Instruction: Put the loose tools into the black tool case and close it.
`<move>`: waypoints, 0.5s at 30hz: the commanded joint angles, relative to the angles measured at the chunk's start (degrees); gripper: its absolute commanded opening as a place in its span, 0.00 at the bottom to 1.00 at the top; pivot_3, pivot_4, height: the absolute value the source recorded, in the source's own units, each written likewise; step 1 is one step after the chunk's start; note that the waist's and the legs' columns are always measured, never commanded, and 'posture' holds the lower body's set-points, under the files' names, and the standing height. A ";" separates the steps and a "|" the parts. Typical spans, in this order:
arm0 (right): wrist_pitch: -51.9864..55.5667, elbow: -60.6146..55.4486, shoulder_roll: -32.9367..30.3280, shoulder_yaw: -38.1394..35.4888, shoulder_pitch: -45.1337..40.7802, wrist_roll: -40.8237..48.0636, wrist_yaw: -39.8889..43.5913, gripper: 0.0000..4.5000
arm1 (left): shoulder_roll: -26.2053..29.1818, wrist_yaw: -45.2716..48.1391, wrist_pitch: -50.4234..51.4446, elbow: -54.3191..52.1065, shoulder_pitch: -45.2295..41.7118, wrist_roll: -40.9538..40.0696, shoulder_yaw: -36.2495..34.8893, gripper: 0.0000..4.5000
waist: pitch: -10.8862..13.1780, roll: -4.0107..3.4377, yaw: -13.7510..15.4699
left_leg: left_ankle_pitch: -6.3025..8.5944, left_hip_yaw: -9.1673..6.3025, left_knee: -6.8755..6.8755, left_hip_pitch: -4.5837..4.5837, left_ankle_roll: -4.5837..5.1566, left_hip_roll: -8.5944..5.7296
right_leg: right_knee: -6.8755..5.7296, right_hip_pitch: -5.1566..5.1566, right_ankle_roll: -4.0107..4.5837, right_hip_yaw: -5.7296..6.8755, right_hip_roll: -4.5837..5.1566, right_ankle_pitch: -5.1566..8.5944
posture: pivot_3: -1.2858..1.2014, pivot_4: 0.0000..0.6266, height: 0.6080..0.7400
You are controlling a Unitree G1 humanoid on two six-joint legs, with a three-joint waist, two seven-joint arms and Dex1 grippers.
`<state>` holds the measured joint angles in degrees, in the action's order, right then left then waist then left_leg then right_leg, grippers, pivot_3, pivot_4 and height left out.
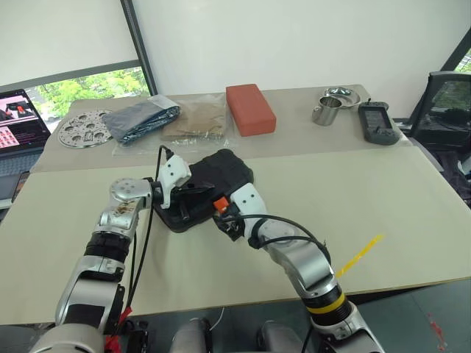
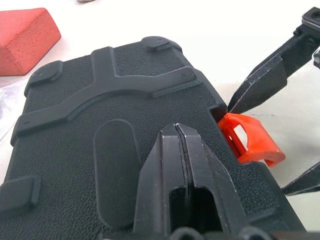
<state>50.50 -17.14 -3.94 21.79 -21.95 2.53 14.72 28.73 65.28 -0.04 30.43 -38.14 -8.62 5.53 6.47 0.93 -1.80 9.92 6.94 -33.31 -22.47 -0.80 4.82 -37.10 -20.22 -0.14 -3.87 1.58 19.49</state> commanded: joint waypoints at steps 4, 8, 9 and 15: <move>4.10 -9.10 -0.84 -1.75 -0.97 2.67 1.87 0.59 | 0.06 -0.34 0.74 3.88 2.15 2.50 1.93 0.00 | 0.00 0.00 -0.04 | 0.00 0.00 0.02 0.01 0.00 0.00 | 0.00 0.00 0.00 0.00 0.00 0.00 | 0.52 0.24 1.00; 4.59 -8.75 -1.31 -1.18 -0.92 3.00 2.63 0.25 | -0.15 -0.45 0.54 4.07 2.12 2.55 2.02 0.00 | -0.02 0.01 -0.05 | 0.00 0.00 0.02 0.02 0.00 0.00 | 0.00 0.01 0.00 0.00 -0.01 0.00 | 0.52 0.24 1.00; 4.42 -8.13 -1.48 -0.98 -0.84 2.92 2.66 0.18 | -0.19 -0.49 0.52 4.06 2.14 2.54 2.02 0.00 | -0.02 0.01 -0.05 | 0.00 -0.01 0.02 0.02 0.00 0.00 | 0.00 0.01 0.00 0.00 0.00 0.00 | 0.52 0.24 1.00; 3.69 -5.34 -2.22 0.14 -0.31 2.96 3.28 0.01 | -0.08 -0.62 0.53 3.84 2.53 2.51 1.95 0.00 | -0.02 0.01 -0.07 | 0.00 -0.01 0.02 0.02 0.00 0.00 | 0.01 0.01 0.00 0.00 0.00 0.00 | 0.52 0.24 1.00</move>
<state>55.25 -21.83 -6.32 21.82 -21.91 5.21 17.92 28.78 65.24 -0.53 30.81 -38.14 -8.62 5.52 6.45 0.94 -1.86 9.92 6.94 -33.29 -22.45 -0.80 4.82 -37.09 -20.21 -0.14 -3.87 1.58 19.49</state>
